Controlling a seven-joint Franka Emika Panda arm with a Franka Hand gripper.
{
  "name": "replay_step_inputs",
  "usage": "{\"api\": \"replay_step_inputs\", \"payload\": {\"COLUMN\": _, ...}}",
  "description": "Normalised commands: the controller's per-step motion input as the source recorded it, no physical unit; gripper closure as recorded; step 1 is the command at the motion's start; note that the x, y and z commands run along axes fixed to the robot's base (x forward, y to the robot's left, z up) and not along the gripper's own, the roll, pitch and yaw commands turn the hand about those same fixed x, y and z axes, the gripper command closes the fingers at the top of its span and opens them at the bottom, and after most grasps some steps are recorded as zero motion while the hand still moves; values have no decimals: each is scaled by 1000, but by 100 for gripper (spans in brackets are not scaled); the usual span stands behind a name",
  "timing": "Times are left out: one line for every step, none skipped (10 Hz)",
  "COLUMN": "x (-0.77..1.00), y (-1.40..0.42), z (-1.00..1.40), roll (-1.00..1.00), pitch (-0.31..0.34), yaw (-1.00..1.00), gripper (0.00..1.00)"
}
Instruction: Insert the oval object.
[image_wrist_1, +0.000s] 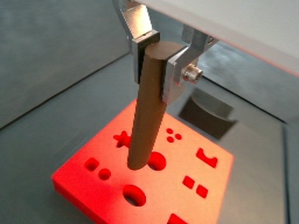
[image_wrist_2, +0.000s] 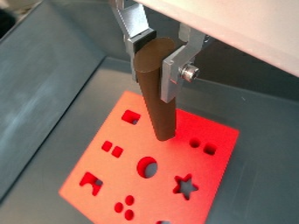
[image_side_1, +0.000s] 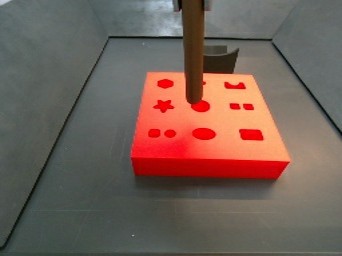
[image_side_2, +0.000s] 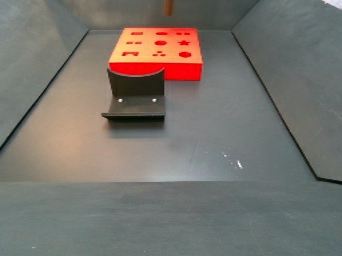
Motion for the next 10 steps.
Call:
{"api": "replay_step_inputs", "payload": {"x": 9, "y": 0, "z": -14, "roll": 210, "pitch": 0, "yaw": -900, "gripper": 100}}
{"api": "replay_step_inputs", "payload": {"x": 6, "y": 0, "z": -3, "roll": 201, "pitch": 0, "yaw": -914, "gripper": 100}}
{"api": "replay_step_inputs", "payload": {"x": 111, "y": 0, "z": 0, "roll": 129, "pitch": -26, "yaw": -917, "gripper": 100}}
{"api": "replay_step_inputs", "payload": {"x": 100, "y": -29, "z": 0, "roll": 57, "pitch": -4, "yaw": -940, "gripper": 100}}
{"api": "replay_step_inputs", "payload": {"x": 51, "y": -9, "z": 0, "roll": 59, "pitch": -10, "yaw": -983, "gripper": 100}}
{"api": "replay_step_inputs", "payload": {"x": 14, "y": 0, "z": -23, "roll": 33, "pitch": -16, "yaw": -1000, "gripper": 100}}
{"api": "replay_step_inputs", "payload": {"x": 0, "y": 0, "z": -66, "roll": 46, "pitch": 0, "yaw": -1000, "gripper": 100}}
{"api": "replay_step_inputs", "payload": {"x": 0, "y": 0, "z": -100, "roll": 73, "pitch": 0, "yaw": -997, "gripper": 100}}
{"api": "replay_step_inputs", "payload": {"x": 106, "y": 0, "z": -80, "roll": 70, "pitch": 0, "yaw": -900, "gripper": 100}}
{"api": "replay_step_inputs", "payload": {"x": 111, "y": 0, "z": -100, "roll": 81, "pitch": 0, "yaw": -886, "gripper": 100}}
